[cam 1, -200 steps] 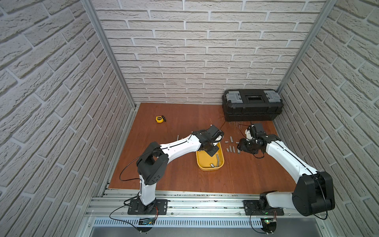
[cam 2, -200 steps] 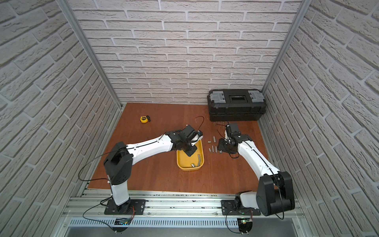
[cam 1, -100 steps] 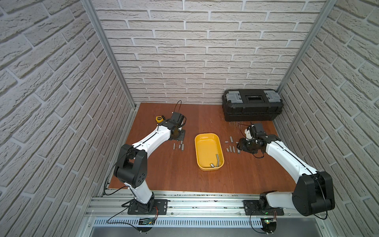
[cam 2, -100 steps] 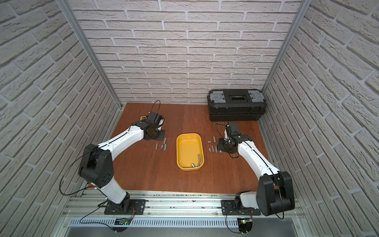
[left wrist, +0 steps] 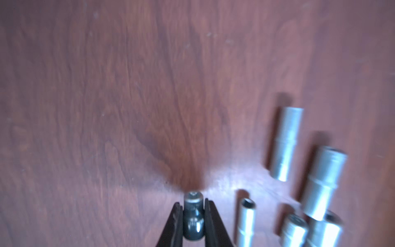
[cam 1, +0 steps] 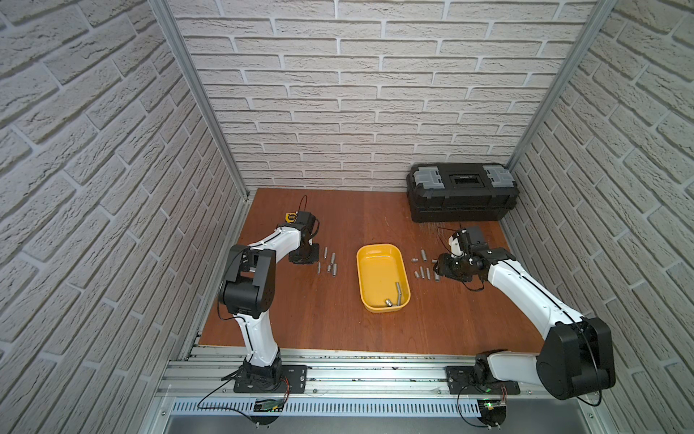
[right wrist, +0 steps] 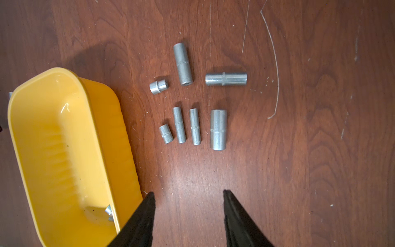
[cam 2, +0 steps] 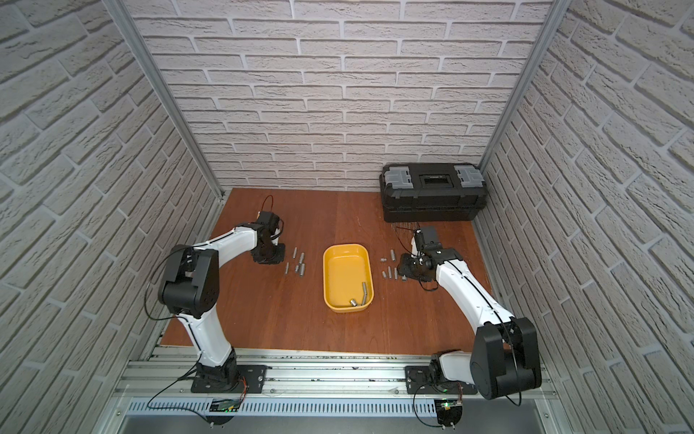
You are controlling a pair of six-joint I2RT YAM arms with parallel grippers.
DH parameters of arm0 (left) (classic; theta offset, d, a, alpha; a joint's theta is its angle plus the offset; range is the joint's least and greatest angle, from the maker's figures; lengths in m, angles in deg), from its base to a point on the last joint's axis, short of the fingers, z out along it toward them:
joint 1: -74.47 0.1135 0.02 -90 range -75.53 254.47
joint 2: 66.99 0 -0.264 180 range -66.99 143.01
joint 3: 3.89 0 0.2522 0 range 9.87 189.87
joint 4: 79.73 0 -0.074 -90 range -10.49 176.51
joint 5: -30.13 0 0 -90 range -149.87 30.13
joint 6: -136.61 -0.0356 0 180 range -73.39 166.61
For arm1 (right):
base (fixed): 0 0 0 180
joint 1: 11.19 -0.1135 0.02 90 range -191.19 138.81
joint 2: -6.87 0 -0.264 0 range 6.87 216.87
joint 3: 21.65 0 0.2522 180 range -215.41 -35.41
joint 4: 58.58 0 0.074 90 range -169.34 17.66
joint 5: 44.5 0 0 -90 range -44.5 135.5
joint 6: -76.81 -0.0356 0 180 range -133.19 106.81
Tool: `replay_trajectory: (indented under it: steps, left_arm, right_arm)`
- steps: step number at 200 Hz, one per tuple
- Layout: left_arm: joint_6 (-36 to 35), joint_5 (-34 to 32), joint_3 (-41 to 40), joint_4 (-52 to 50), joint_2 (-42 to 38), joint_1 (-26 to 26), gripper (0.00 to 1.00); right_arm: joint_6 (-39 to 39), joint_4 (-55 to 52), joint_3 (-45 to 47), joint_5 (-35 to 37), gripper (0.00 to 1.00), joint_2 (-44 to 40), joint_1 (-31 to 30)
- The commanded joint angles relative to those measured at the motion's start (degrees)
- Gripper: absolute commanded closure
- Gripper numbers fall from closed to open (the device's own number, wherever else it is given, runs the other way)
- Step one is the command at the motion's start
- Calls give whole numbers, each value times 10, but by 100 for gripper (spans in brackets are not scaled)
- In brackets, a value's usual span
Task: Take out the socket from the storage box
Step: Place the socket head at the center of the board.
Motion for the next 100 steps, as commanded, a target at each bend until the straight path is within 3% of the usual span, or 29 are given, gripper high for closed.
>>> replay_trajectory:
  steps: [1, 45, 100]
  left_arm:
    - [4, 17, -3, 16, 11, 0, 92]
    - [6, 19, -5, 19, 15, 0, 86]
    - [11, 21, -9, 20, -12, 1, 64]
  right_arm:
    - [-10, 4, 6, 8, 47, -13, 3]
    - [-8, 1, -2, 10, 47, -8, 3]
    - [-9, 3, -6, 8, 47, 0, 4]
